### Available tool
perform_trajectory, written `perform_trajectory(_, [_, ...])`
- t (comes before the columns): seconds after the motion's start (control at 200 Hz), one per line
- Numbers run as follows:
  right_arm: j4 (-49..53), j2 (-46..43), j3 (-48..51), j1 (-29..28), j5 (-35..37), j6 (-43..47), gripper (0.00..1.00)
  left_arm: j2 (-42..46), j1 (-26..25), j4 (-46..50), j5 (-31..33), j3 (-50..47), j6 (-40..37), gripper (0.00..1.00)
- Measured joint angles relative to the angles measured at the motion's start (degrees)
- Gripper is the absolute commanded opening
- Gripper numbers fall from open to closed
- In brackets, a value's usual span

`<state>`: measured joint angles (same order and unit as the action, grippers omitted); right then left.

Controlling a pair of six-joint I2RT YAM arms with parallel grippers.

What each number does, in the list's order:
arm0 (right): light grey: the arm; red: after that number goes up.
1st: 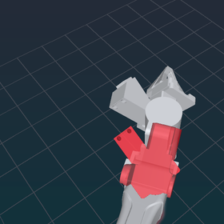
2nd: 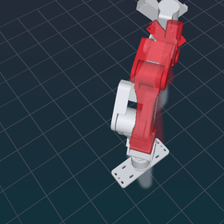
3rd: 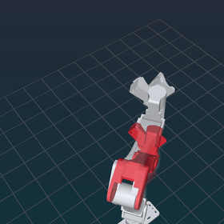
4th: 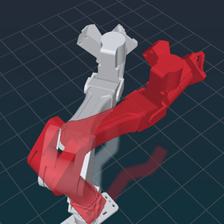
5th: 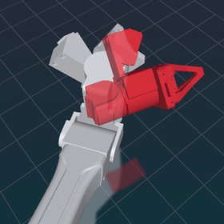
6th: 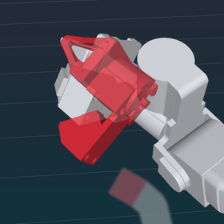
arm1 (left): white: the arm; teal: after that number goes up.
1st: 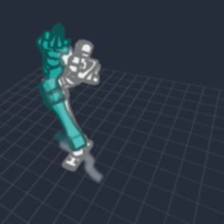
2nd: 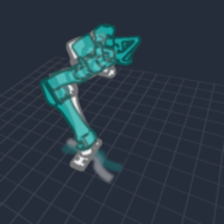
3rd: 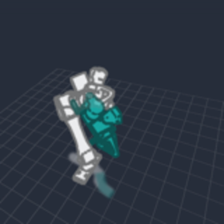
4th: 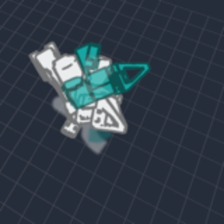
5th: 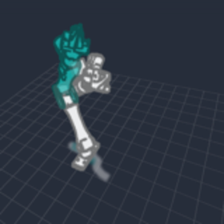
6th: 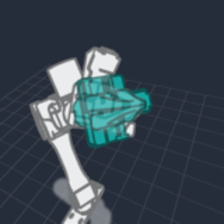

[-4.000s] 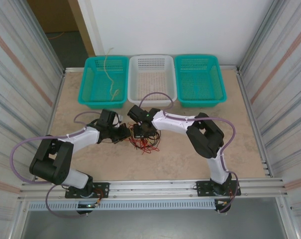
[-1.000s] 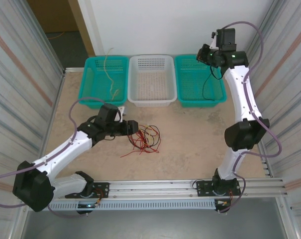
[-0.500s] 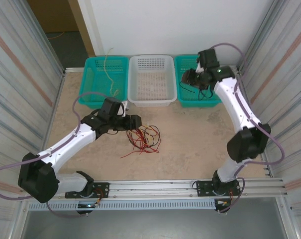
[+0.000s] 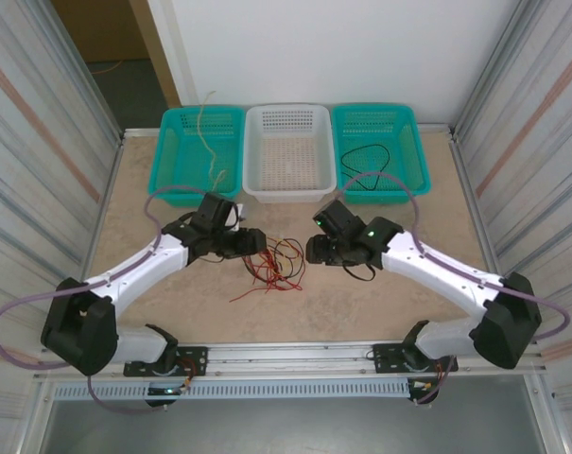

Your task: Untangle the cables

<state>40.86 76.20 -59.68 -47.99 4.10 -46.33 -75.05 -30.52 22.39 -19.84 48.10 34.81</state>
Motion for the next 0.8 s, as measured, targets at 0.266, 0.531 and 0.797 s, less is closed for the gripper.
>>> perform_trajectory(0.266, [-5.8, 12.6, -0.5, -0.8, -2.6, -5.6, 0.35, 6.4, 0.4, 1.4, 0.9, -4.5, 1.5, 0.54])
perform_trajectory(0.531, [-5.7, 16.2, -4.3, -4.5, -5.0, -6.6, 0.52, 12.2, 0.4, 4.7, 0.8, -8.1, 3.2, 0.54])
perform_trajectory(0.797, [-1.3, 16.7, -11.6, -12.2, -5.9, 1.4, 0.56, 13.5, 0.5, 6.2, 0.6, -9.4, 5.7, 0.54])
